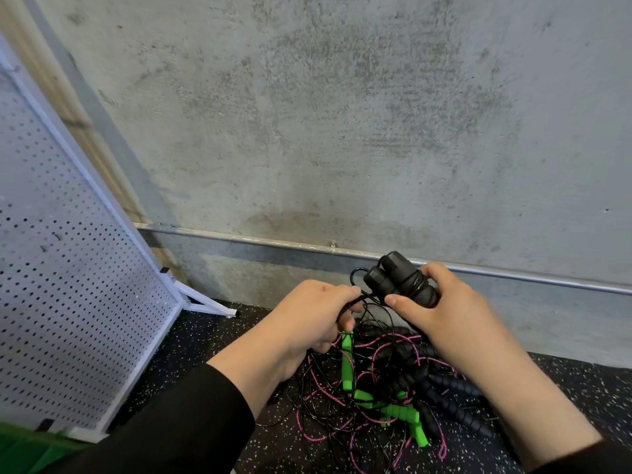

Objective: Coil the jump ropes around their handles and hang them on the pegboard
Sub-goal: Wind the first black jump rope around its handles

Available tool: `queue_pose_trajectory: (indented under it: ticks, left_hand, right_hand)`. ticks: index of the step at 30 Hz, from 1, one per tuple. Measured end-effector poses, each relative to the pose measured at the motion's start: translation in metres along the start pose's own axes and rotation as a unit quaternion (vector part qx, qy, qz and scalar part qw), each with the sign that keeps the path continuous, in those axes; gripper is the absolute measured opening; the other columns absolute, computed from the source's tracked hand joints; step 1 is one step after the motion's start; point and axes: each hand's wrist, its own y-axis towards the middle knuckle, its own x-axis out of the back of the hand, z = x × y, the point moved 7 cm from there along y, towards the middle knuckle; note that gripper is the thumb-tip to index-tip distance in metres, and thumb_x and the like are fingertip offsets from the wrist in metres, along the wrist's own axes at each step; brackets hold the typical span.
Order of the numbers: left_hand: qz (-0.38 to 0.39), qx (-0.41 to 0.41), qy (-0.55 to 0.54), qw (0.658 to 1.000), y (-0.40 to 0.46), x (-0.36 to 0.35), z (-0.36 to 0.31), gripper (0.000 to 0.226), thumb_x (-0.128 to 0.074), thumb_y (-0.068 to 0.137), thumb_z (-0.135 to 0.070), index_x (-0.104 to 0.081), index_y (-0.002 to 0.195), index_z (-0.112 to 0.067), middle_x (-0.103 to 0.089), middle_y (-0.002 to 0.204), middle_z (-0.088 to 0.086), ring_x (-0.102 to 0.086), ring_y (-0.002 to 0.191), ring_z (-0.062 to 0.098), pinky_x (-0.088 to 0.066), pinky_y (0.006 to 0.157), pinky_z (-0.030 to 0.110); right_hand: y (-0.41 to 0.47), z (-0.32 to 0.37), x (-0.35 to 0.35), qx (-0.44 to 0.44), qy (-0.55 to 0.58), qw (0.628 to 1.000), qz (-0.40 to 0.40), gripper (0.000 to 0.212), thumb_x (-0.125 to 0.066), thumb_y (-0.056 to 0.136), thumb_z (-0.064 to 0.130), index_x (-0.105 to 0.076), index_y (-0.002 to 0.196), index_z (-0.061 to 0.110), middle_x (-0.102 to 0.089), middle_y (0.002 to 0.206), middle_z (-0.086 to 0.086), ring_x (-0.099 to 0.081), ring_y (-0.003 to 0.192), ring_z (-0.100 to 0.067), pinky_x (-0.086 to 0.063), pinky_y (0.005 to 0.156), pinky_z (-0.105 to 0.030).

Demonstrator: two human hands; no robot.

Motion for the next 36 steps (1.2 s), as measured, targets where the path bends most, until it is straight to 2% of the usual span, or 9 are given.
queue_pose_trajectory:
  ticks: [4, 7, 10, 14, 20, 23, 27, 30, 36]
  left_hand:
    - [0.004, 0.007, -0.009, 1.0, 0.001, -0.009, 0.005, 0.038, -0.056, 0.101, -0.036, -0.067, 0.111, -0.001, -0.058, 0.07, 0.004, -0.028, 0.044, 0.009, -0.021, 0.044, 0.021]
    - [0.009, 0.011, -0.03, 0.999, 0.002, -0.014, 0.01, 0.031, -0.058, 0.099, -0.038, -0.064, 0.103, -0.008, -0.06, 0.072, 0.006, -0.028, 0.047, 0.01, -0.023, 0.042, 0.02]
    - [0.012, 0.006, -0.058, 0.998, 0.005, -0.016, 0.012, 0.035, -0.062, 0.096, -0.046, -0.063, 0.099, -0.011, -0.061, 0.072, 0.005, -0.031, 0.047, 0.009, -0.023, 0.042, 0.02]
    - [0.002, 0.0, -0.084, 0.996, 0.008, -0.012, 0.01, 0.041, -0.063, 0.095, -0.052, -0.061, 0.089, -0.012, -0.058, 0.07, 0.004, -0.032, 0.048, 0.009, -0.021, 0.043, 0.021]
    - [0.0, -0.026, -0.042, 0.999, 0.009, -0.013, 0.009, 0.046, -0.063, 0.094, -0.058, -0.065, 0.093, -0.012, -0.057, 0.074, 0.005, -0.033, 0.049, 0.009, -0.028, 0.044, 0.021]
    - [-0.003, -0.036, -0.037, 0.999, 0.01, -0.009, 0.006, 0.041, -0.062, 0.096, -0.054, -0.062, 0.086, -0.014, -0.056, 0.075, 0.006, -0.031, 0.045, 0.008, -0.028, 0.043, 0.02]
    - [-0.003, -0.046, -0.004, 0.999, 0.011, -0.008, 0.007, 0.05, -0.065, 0.085, -0.065, -0.06, 0.08, -0.016, -0.051, 0.08, 0.011, -0.032, 0.045, 0.009, -0.028, 0.045, 0.022]
    - [-0.003, -0.028, -0.02, 0.999, 0.01, -0.011, 0.01, 0.05, -0.065, 0.089, -0.064, -0.063, 0.087, -0.015, -0.054, 0.08, 0.007, -0.034, 0.043, 0.006, -0.029, 0.043, 0.02]
    - [-0.041, 0.016, -0.099, 0.994, 0.007, -0.01, 0.017, 0.053, -0.069, 0.083, -0.066, -0.064, 0.088, -0.014, -0.053, 0.075, 0.005, -0.031, 0.044, 0.007, -0.021, 0.039, 0.02]
  right_hand:
    - [-0.006, 0.007, -0.006, 0.019, -0.069, 0.997, -0.016, 0.043, -0.066, 0.082, 0.066, -0.041, 0.097, 0.034, -0.058, 0.069, 0.008, -0.059, 0.072, -0.023, -0.051, 0.064, -0.038]
    - [-0.011, 0.012, -0.012, 0.043, -0.105, 0.993, -0.015, 0.044, -0.063, 0.085, 0.067, -0.037, 0.102, 0.036, -0.058, 0.071, 0.007, -0.064, 0.077, -0.029, -0.053, 0.066, -0.042]
    - [-0.015, 0.02, -0.016, 0.07, -0.124, 0.99, -0.01, 0.044, -0.059, 0.088, 0.064, -0.033, 0.104, 0.033, -0.05, 0.072, 0.007, -0.065, 0.084, -0.029, -0.05, 0.066, -0.041]
    - [-0.021, 0.034, -0.029, 0.117, -0.132, 0.984, 0.012, 0.04, -0.053, 0.093, 0.061, -0.031, 0.109, 0.031, -0.059, 0.09, 0.008, -0.065, 0.091, -0.024, -0.05, 0.071, -0.041]
    - [-0.02, 0.031, -0.025, 0.11, -0.126, 0.986, -0.021, 0.036, -0.054, 0.095, 0.057, -0.037, 0.118, 0.034, -0.064, 0.095, 0.007, -0.066, 0.093, -0.024, -0.051, 0.071, -0.041]
    - [-0.016, 0.024, -0.018, 0.091, -0.104, 0.99, -0.037, 0.042, -0.055, 0.094, 0.057, -0.04, 0.128, 0.037, -0.064, 0.092, 0.005, -0.065, 0.091, -0.028, -0.052, 0.072, -0.042]
    - [-0.014, 0.02, -0.015, 0.08, -0.107, 0.991, -0.03, 0.059, -0.055, 0.093, 0.058, -0.032, 0.145, 0.043, -0.067, 0.101, 0.004, -0.065, 0.096, -0.028, -0.054, 0.076, -0.043]
    - [-0.018, 0.026, -0.02, 0.094, -0.164, 0.981, -0.041, 0.07, -0.052, 0.094, 0.059, -0.02, 0.155, 0.042, -0.063, 0.11, 0.006, -0.062, 0.106, -0.023, -0.051, 0.081, -0.04]
    - [-0.026, 0.041, -0.037, 0.133, -0.229, 0.964, 0.007, 0.081, -0.047, 0.097, 0.059, 0.007, 0.156, 0.047, -0.047, 0.118, 0.007, -0.047, 0.115, -0.019, -0.042, 0.09, -0.038]
